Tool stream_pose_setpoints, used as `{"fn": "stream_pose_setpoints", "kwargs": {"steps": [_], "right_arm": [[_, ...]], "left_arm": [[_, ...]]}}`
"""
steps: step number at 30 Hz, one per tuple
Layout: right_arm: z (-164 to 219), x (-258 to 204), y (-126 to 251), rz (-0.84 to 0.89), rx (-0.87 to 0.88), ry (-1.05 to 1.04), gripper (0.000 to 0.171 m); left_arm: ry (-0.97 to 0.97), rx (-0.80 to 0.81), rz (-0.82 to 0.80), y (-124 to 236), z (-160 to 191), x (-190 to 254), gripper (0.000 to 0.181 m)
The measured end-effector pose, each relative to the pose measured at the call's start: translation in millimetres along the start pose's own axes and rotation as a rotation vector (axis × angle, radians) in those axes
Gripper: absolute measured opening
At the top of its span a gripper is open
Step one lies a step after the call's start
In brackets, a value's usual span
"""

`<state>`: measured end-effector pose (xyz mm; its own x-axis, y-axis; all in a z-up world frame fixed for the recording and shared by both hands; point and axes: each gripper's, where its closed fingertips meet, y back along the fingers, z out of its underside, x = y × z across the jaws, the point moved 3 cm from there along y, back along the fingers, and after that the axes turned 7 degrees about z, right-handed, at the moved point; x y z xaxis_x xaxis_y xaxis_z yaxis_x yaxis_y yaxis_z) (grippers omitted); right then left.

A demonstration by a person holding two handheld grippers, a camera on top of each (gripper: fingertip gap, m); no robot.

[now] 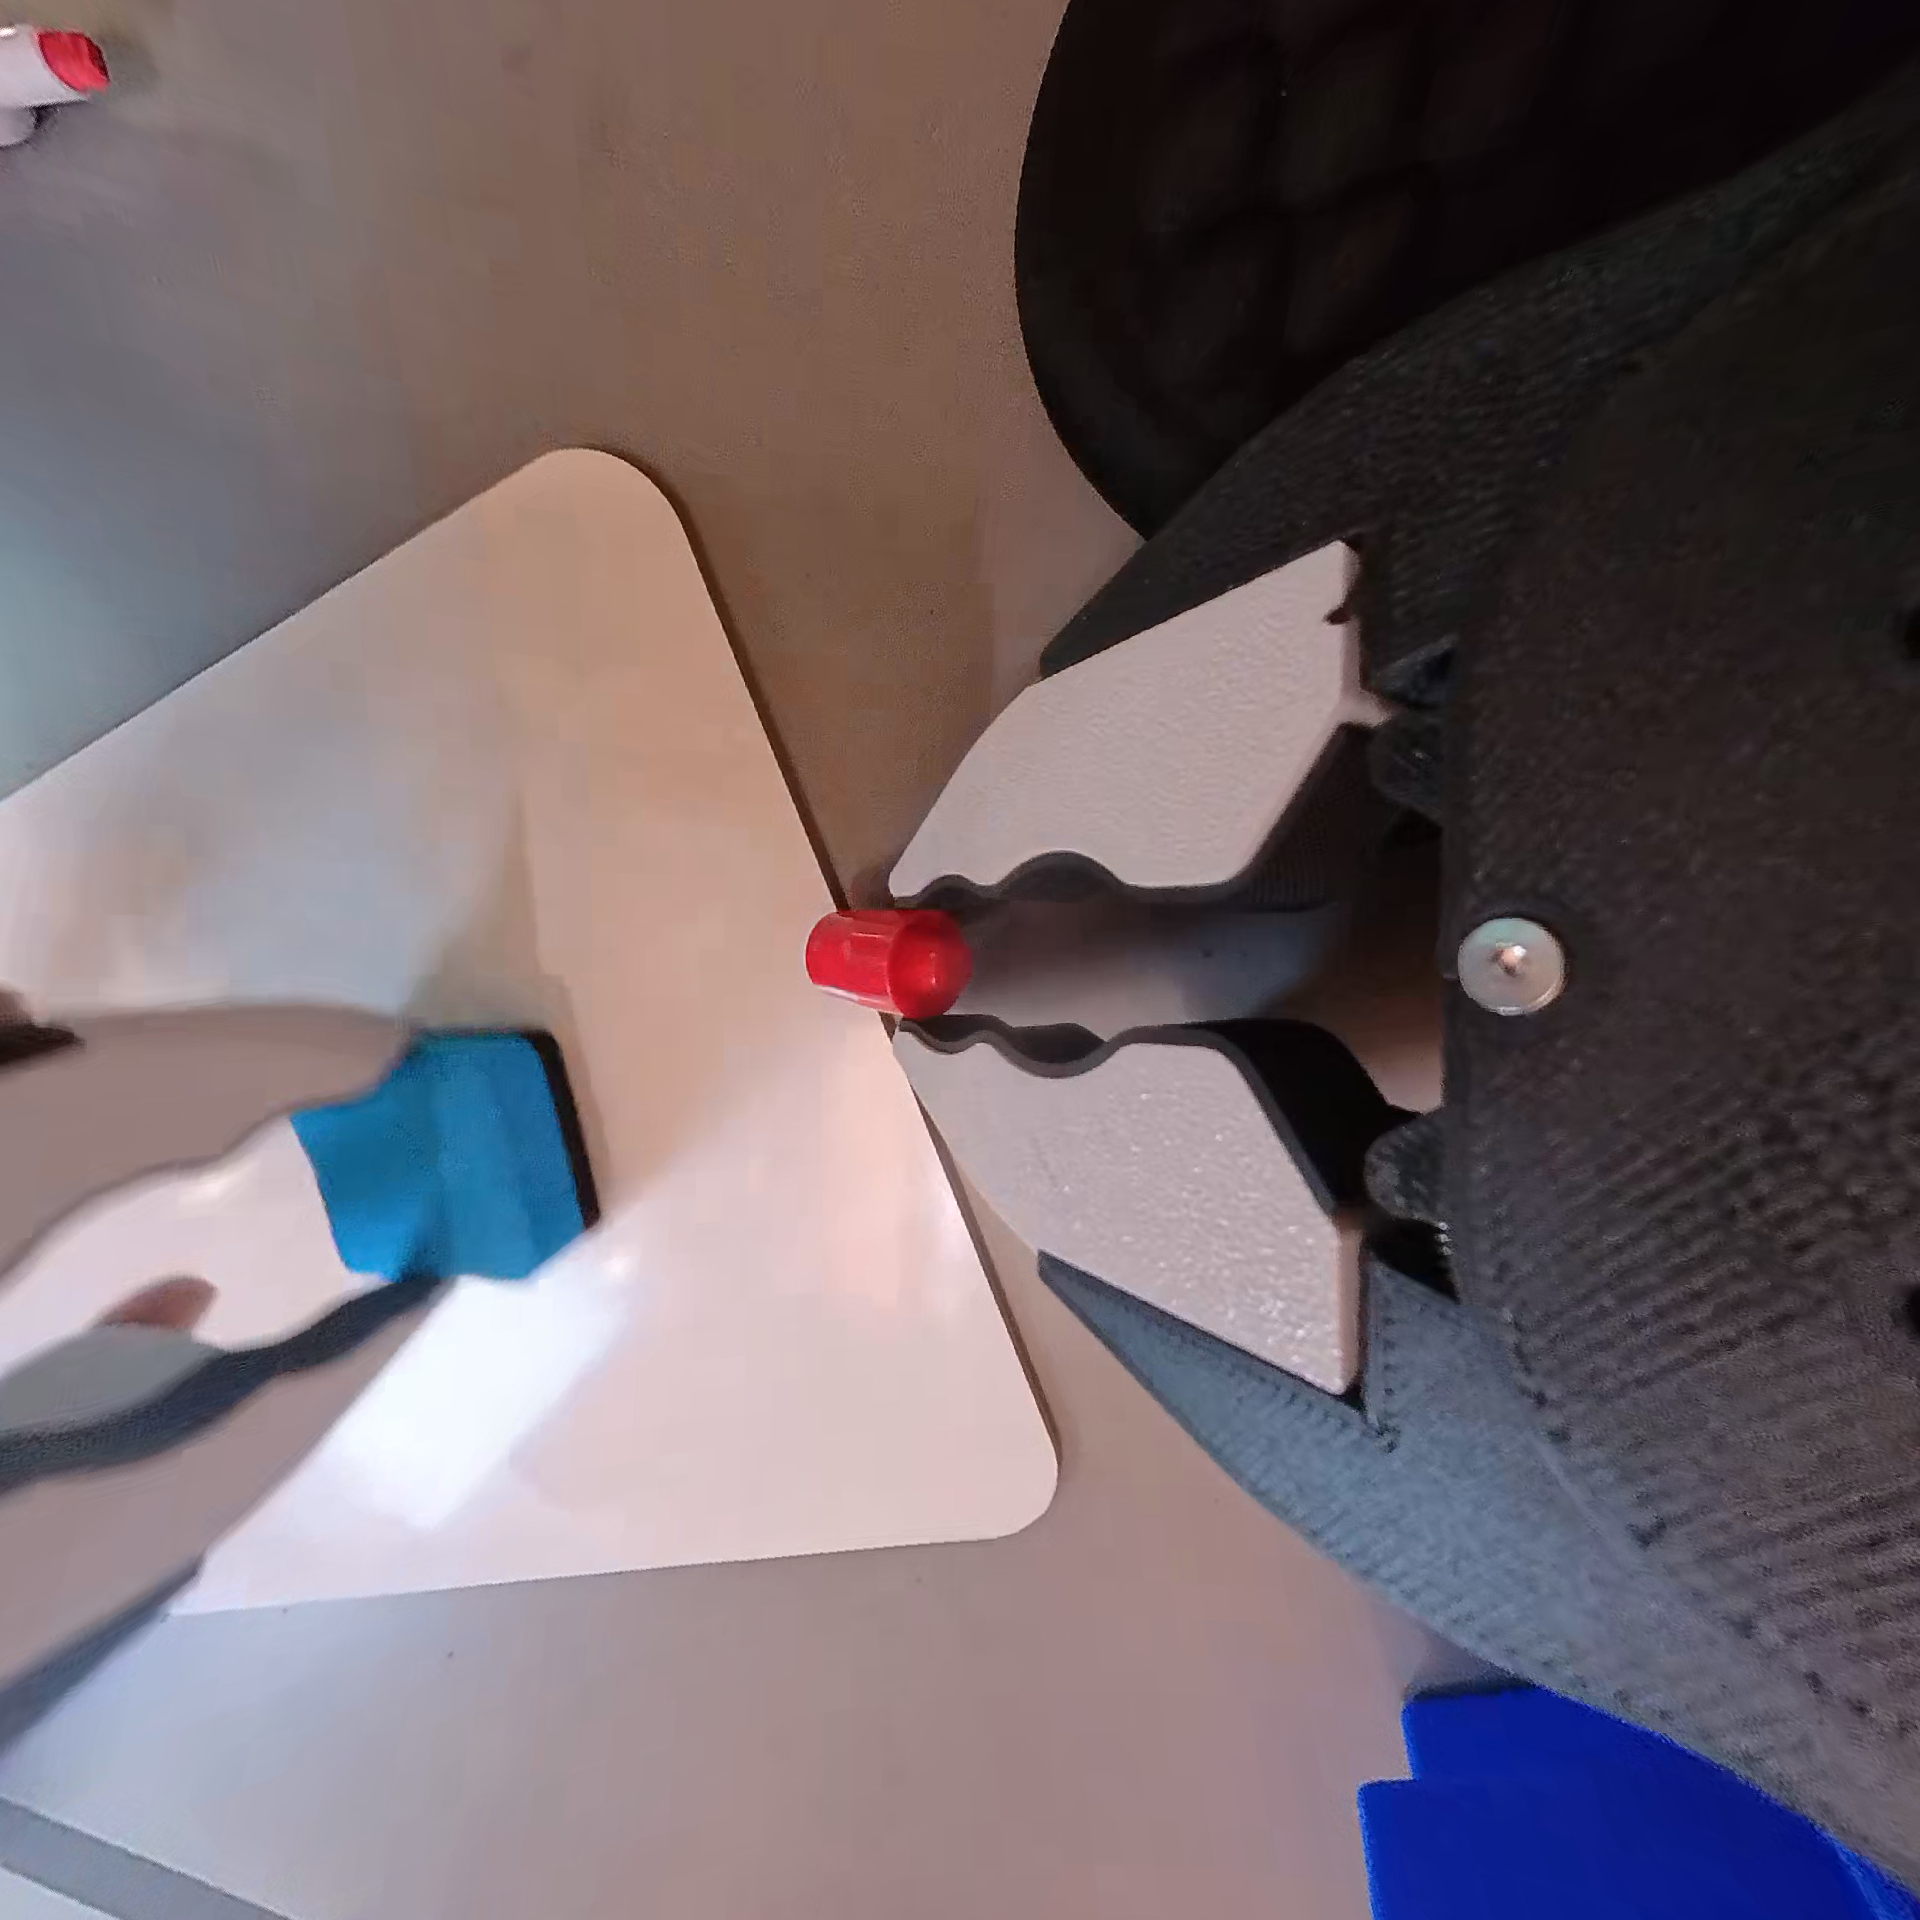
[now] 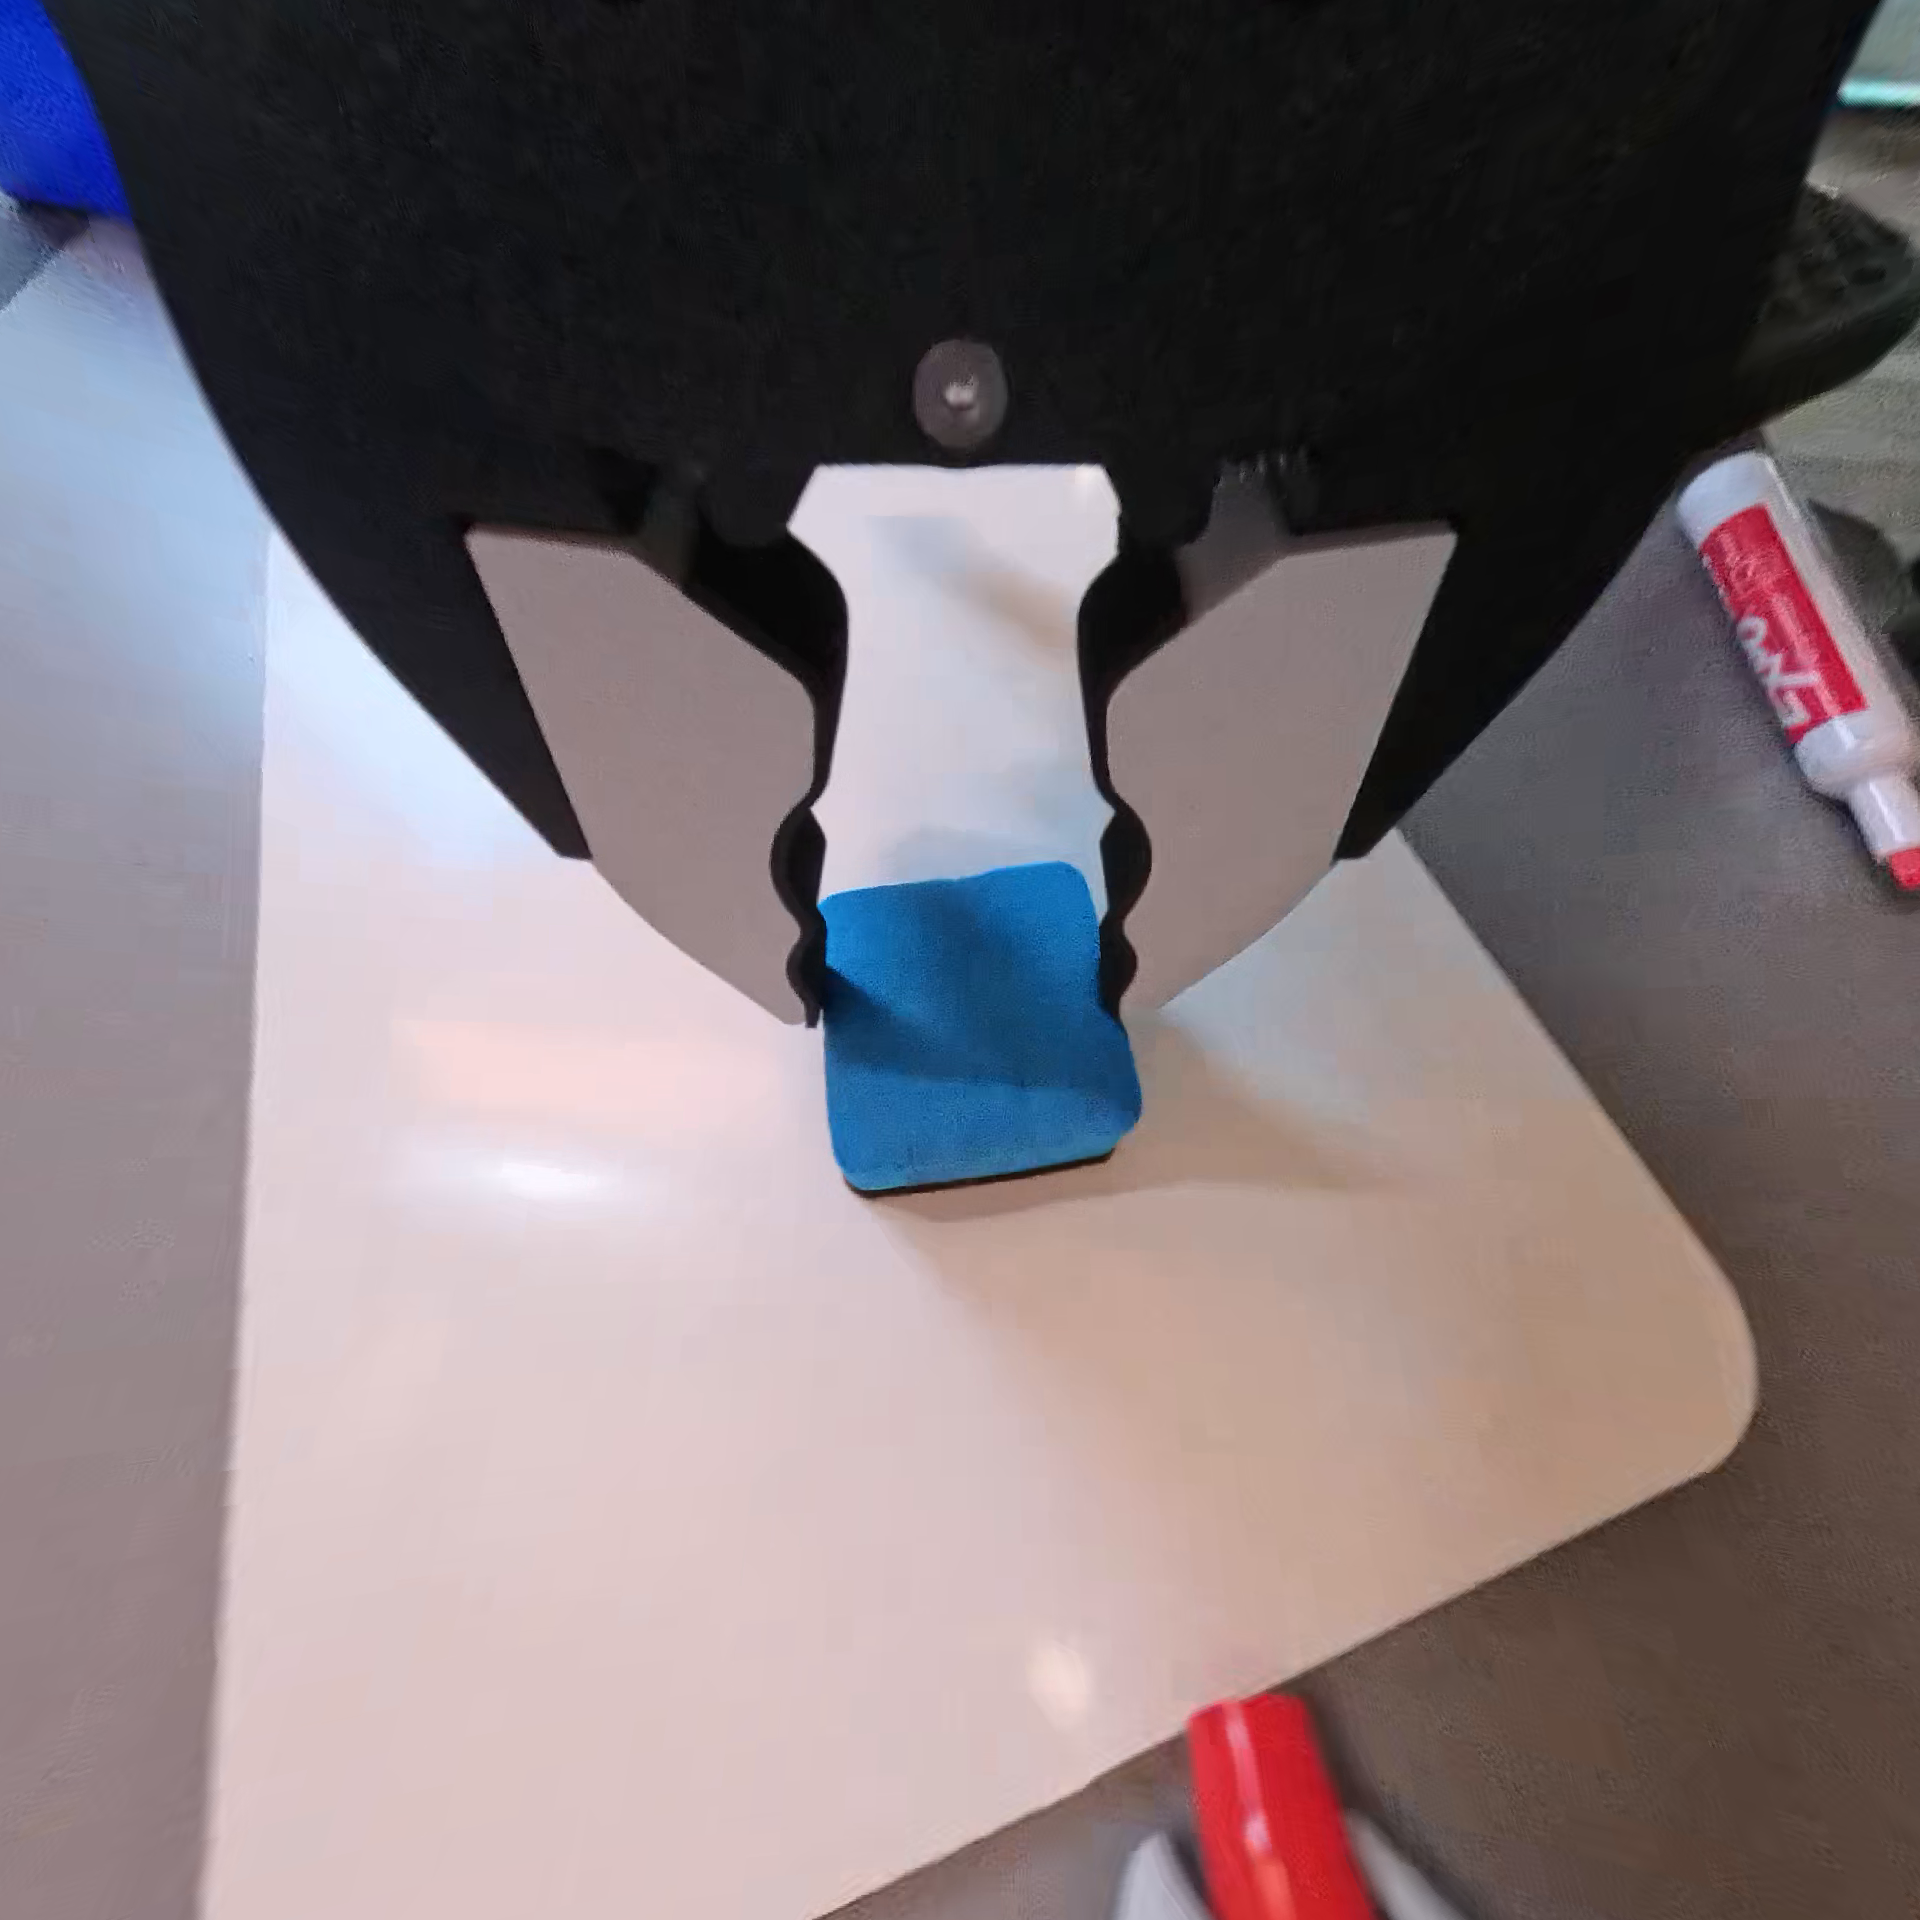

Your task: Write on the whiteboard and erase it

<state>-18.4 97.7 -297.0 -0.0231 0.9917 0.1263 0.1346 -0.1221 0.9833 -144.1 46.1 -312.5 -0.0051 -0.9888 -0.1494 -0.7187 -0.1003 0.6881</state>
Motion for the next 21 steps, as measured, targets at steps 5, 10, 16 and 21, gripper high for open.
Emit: {"fn": "stream_pose_setpoints", "kwargs": {"steps": [5, 10, 16, 21], "right_arm": [[-45, -11, -6, 0.045, 0.143, 0.038, 0.052], [-8, -42, 4, -0.038, 0.089, 0.109, 0.052], [-8, -11, -2, 0.044, 0.147, -0.106, 0.052], [8, -59, 10, -0.12, 0.096, 0.013, 0.051]], "left_arm": [[-0.003, -0.001, -0.009, 0, 0, 0, 0.019], [-0.003, -0.003, -0.014, 1, 0, 0, 0.02], [0.037, 0.061, 0.023, 2, -1, -2, 0.02], [0.016, 0.086, 0.011, 3, -2, -3, 0.019]]}}
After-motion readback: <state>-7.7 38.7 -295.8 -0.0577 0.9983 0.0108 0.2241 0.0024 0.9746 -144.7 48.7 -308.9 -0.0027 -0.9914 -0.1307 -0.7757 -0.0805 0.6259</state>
